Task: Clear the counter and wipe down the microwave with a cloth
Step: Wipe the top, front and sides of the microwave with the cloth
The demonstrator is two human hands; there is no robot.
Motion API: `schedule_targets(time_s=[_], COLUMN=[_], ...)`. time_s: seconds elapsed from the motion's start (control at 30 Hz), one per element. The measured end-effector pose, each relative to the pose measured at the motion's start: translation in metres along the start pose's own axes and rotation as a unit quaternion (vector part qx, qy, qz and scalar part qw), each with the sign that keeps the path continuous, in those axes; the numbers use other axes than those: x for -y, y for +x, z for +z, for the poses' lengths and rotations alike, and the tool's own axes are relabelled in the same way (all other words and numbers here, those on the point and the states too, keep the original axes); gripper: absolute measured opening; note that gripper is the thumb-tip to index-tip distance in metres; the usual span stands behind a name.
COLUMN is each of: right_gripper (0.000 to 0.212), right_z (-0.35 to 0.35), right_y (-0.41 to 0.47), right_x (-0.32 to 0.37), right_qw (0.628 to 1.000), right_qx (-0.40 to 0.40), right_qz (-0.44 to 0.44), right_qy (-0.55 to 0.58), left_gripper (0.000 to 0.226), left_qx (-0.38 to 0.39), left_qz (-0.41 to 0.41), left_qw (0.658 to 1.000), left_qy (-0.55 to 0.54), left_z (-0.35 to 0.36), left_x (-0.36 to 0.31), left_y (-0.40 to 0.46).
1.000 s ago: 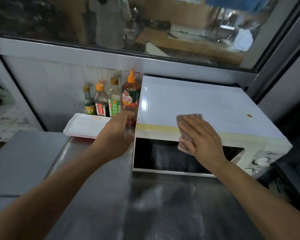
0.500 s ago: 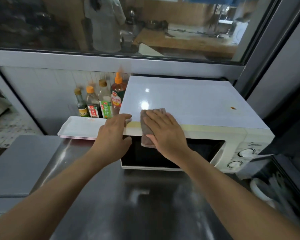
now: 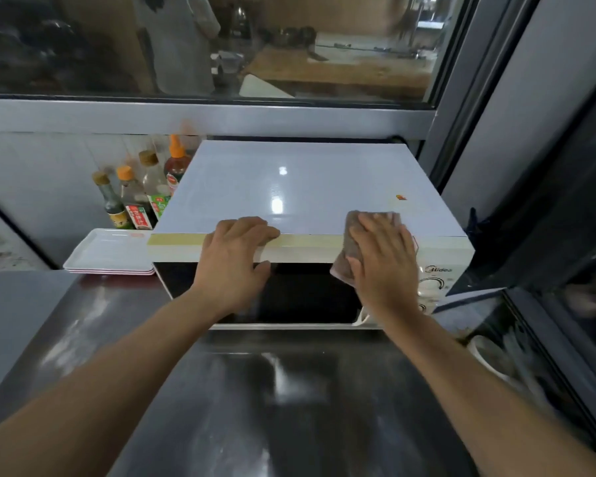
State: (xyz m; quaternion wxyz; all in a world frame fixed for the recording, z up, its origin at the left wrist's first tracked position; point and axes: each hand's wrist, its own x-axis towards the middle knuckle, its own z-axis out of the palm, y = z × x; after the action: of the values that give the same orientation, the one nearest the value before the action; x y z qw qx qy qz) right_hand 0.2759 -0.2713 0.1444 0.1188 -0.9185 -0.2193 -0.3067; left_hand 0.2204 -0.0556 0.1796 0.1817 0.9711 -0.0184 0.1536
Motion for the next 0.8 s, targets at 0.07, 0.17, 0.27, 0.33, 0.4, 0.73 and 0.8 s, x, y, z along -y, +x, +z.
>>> schedule_targets(time_s=[0.07, 0.17, 0.27, 0.33, 0.4, 0.73, 0.8], right_gripper=[0.041, 0.033, 0.033, 0.04, 0.048, 0.044, 0.041], right_z=[0.006, 0.01, 0.003, -0.006, -0.015, -0.017, -0.007], right_y=[0.002, 0.008, 0.004, -0.004, -0.012, -0.035, -0.042], right_x=[0.019, 0.025, -0.01, -0.047, -0.084, -0.135, -0.125], right_qw=[0.999, 0.995, 0.995, 0.998, 0.998, 0.949, 0.914], right_qx=[-0.04, -0.064, -0.024, 0.02, 0.058, -0.003, -0.037], right_qz=[-0.025, -0.073, -0.098, -0.065, -0.02, 0.149, 0.218], right_qy=[0.019, 0.021, 0.0, -0.011, -0.023, 0.277, 0.341], left_gripper=[0.045, 0.037, 0.023, 0.025, 0.034, 0.045, 0.045], left_qx=[-0.008, -0.012, -0.03, -0.039, -0.025, -0.056, -0.063], left_qz=[-0.014, -0.041, -0.068, -0.037, 0.003, 0.035, 0.03], left_qw=[1.0, 0.999, 0.997, 0.998, 1.0, 0.995, 0.995], left_qy=[0.004, 0.016, 0.024, 0.012, -0.009, 0.069, 0.075], left_z=[0.002, 0.005, 0.01, 0.018, 0.03, 0.067, 0.07], left_x=[-0.002, -0.01, -0.028, -0.045, -0.067, -0.082, -0.082], left_y=[0.001, 0.007, 0.018, 0.025, 0.028, 0.025, 0.025])
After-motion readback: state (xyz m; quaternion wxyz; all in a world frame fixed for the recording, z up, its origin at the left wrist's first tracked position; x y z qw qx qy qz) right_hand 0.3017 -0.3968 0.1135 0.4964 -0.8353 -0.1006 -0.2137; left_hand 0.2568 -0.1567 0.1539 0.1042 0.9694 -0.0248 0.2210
